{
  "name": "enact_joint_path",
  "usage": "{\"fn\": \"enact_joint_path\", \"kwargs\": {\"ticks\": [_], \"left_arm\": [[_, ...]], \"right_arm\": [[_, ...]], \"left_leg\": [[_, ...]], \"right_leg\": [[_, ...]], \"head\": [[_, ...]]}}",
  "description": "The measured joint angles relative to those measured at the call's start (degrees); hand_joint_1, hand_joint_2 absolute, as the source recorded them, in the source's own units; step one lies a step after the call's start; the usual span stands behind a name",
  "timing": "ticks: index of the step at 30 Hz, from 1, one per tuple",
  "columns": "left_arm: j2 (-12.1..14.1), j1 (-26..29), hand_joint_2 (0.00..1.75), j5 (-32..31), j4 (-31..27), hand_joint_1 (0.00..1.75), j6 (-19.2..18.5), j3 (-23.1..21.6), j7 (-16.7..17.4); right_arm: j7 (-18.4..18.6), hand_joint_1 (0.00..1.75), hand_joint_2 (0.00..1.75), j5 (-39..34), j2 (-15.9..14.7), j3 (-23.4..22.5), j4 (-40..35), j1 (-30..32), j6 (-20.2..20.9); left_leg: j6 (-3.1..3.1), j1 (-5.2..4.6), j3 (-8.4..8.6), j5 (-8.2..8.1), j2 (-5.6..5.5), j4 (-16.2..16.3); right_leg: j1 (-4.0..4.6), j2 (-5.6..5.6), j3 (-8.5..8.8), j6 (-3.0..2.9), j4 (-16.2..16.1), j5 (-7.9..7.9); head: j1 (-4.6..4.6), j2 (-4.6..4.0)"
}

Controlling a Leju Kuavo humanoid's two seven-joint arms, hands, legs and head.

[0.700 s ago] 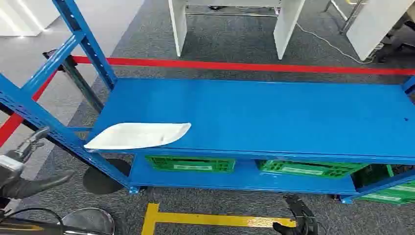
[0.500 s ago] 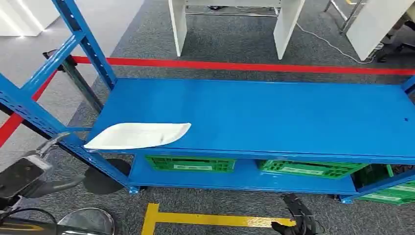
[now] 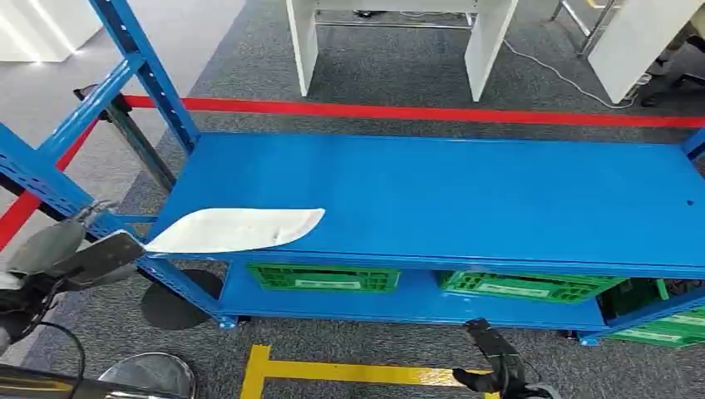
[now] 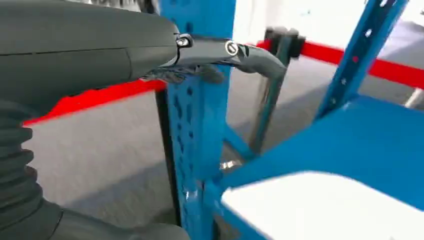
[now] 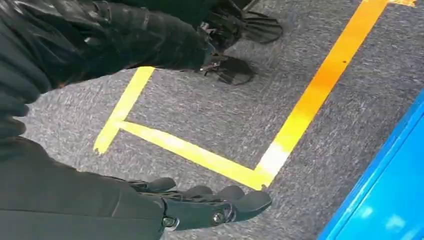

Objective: Take the parts from the cabinet and place them on the table.

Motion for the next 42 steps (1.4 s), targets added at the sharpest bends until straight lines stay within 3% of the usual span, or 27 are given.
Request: {"fn": "enact_joint_path", "kwargs": {"ticks": [7,14,18,28,42], "left_arm": [[-0.7,-6.7,1.75,-7.4,5.9,0.0,0.6,-5.4,-1.1],[-1.3,-9.1,1.75,-8.0,8.2,0.0,0.6,-7.9,-1.3],[-1.7,-11.2,1.75,-8.7,9.7,0.0,-0.4,-9.8,-3.7],[-2.2,-15.9,1.75,-4.3,12.3,0.0,-3.6,-16.6,-10.7],[-2.1,-17.5,1.75,-3.3,13.7,0.0,-4.3,-20.5,-11.7]], "right_arm": [[-0.1,0.0,1.75,1.0,0.5,0.0,1.7,-1.5,1.0],[-0.1,0.0,1.75,1.2,0.8,0.0,2.7,-2.0,1.2],[-0.4,0.0,1.75,1.7,0.9,0.0,3.4,-2.5,1.7],[-2.0,0.0,1.75,2.8,1.4,0.0,6.0,-4.3,2.8],[-2.1,0.0,1.75,3.0,1.5,0.0,7.6,-4.8,3.0]], "left_leg": [[0.0,0.0,0.0,0.02,0.0,0.0],[0.0,0.01,0.0,0.03,-0.02,0.0],[-0.02,0.0,-0.03,0.06,-0.02,0.0],[0.0,0.0,-0.08,0.08,-0.01,0.0],[0.0,0.0,-0.1,0.08,-0.01,0.0]], "right_leg": [[0.0,0.0,-0.01,0.0,0.0,0.01],[0.0,-0.01,-0.06,0.0,0.0,0.01],[0.0,0.01,-0.08,-0.05,0.0,0.06],[0.0,0.08,-0.15,-0.06,0.1,0.11],[0.01,0.07,-0.18,-0.06,0.1,0.11]], "head": [[0.0,0.0],[0.0,0.0],[0.0,0.0],[-0.02,0.0],[0.0,0.0]]}}
